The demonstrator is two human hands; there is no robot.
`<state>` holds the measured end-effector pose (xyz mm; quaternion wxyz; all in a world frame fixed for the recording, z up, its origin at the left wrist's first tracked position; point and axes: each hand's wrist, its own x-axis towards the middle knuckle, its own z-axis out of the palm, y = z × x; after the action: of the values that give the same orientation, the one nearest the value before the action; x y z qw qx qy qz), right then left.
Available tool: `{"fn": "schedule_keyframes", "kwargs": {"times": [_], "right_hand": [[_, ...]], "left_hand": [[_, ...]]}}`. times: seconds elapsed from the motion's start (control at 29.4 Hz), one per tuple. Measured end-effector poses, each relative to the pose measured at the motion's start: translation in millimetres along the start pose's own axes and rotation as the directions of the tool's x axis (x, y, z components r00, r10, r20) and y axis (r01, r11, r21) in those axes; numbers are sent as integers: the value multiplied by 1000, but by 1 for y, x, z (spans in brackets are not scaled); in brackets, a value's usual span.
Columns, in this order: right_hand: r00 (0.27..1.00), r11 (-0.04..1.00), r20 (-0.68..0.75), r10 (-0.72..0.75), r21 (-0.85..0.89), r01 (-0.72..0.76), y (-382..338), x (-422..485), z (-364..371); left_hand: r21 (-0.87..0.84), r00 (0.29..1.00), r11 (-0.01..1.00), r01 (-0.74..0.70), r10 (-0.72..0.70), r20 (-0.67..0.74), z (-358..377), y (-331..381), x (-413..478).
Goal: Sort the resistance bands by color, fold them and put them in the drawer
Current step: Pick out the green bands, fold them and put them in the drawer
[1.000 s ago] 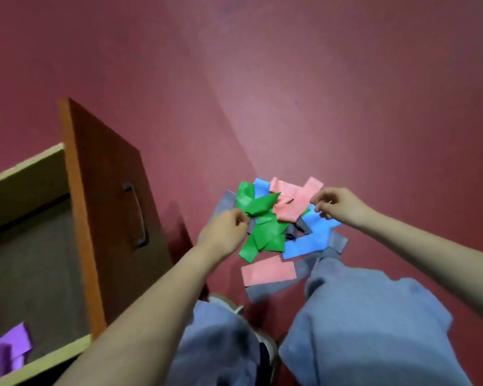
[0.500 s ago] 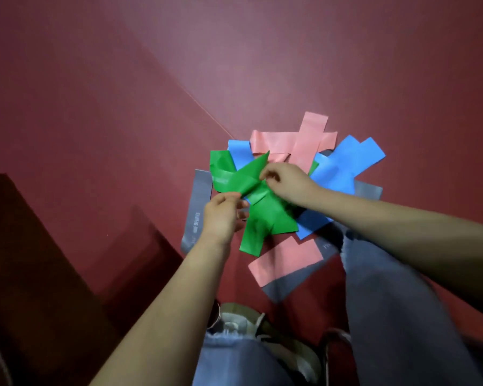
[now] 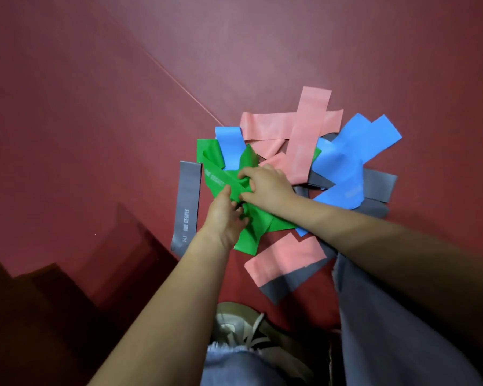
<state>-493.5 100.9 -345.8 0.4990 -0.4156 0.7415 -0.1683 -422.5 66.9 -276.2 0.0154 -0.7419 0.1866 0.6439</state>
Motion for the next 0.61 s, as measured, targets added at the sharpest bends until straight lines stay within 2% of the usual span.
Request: {"fn": "schedule_keyframes", "kwargs": {"times": [0.1,0.17,0.31,0.34,0.48,0.54,0.61], "right_hand": [[1000,999,-8,-14,30,15,5,-6,-4],[999,998,-3,-35,54,35,9,-9,-4],[996,949,-37,-85,301,92,15,-18,-3],[998,936,-15,-68,345,69,17,-21,-6],[966,884,253,-59,462,-67,19,-35,-19],[960,850,275,-60,518,-95,18,-43,-23],[976,827,215,-31,554,-96,19,-47,-24]], "left_hand": [[-28,1000,1000,-5,5,2,2,-7,10],[-56,999,998,-30,27,-47,1,-11,17],[-88,987,991,-96,83,-137,-3,-17,29],[-113,988,988,-102,87,-131,-4,-17,29],[-224,998,973,-55,48,-35,-9,-19,32],[-205,998,976,-67,63,-27,-8,-21,32],[-129,987,979,-157,152,-51,-5,-24,31]]}}
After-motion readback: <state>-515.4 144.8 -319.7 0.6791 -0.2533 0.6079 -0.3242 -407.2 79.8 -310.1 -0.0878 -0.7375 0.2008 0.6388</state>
